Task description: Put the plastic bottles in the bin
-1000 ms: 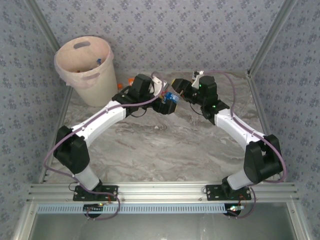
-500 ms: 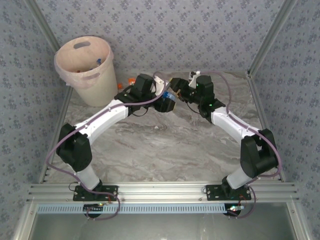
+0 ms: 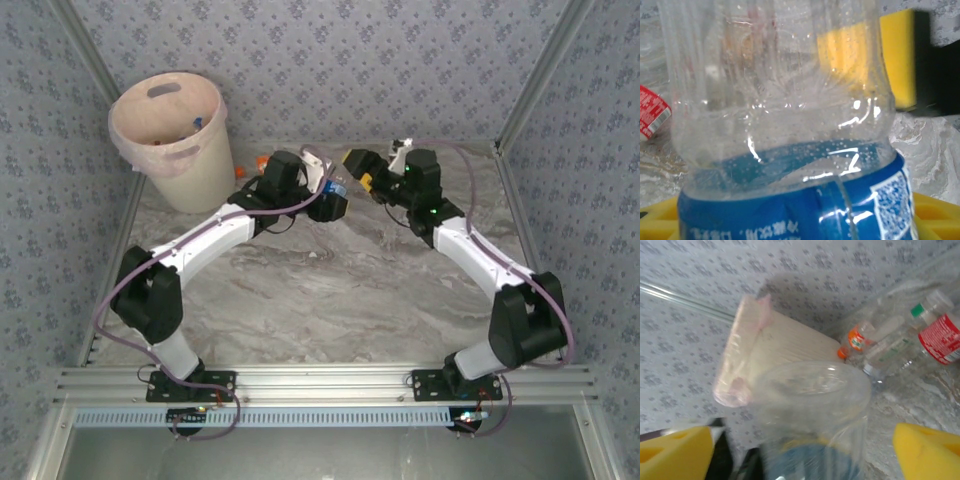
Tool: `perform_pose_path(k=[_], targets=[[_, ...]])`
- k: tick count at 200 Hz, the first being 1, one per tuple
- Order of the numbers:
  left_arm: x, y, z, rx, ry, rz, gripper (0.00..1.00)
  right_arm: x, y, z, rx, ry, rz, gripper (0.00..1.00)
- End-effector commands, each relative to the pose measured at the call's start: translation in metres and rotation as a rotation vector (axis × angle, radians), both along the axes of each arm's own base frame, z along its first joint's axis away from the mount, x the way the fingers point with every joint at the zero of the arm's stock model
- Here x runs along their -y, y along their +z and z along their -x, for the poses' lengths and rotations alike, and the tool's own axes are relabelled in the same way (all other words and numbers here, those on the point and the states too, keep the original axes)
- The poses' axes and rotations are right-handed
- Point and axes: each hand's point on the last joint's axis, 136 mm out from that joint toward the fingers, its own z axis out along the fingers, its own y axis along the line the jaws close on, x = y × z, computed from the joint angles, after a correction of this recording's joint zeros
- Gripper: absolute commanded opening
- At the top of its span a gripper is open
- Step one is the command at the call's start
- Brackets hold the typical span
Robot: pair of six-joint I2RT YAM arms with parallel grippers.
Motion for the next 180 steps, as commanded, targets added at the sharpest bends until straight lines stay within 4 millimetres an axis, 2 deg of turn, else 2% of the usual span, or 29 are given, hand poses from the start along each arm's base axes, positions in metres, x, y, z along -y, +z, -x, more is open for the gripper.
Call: perform_pose_path(k=[1,58,89,108,131,180], targets=[[-0.012,0.014,-0.003,0.016,0.043,0.042,0.59,0.025,0.034,0.012,0.141,-0.068,0.040,1.00],[-0.042,0.022,-0.010,0.009,0.129,0.080,0.59,0.076,0.038,0.028,0.238,-0.260,0.226,1.00],[-0.066,0.037,-0.016,0.028,0.190,0.085,0.59,0.092,0.025,0.034,0.258,-0.325,0.321,1.00],[-0.085,0.055,-0.022,0.075,0.247,0.086,0.59,0.096,0.019,0.035,0.246,-0.339,0.331,1.00],[-0.112,0.087,-0.031,0.161,0.331,0.091,0.59,0.101,0.011,0.032,0.223,-0.370,0.351,1.00],[-0.189,0.148,-0.056,0.336,0.617,0.141,0.61,0.113,-0.002,0.027,0.179,-0.430,0.393,1.00]])
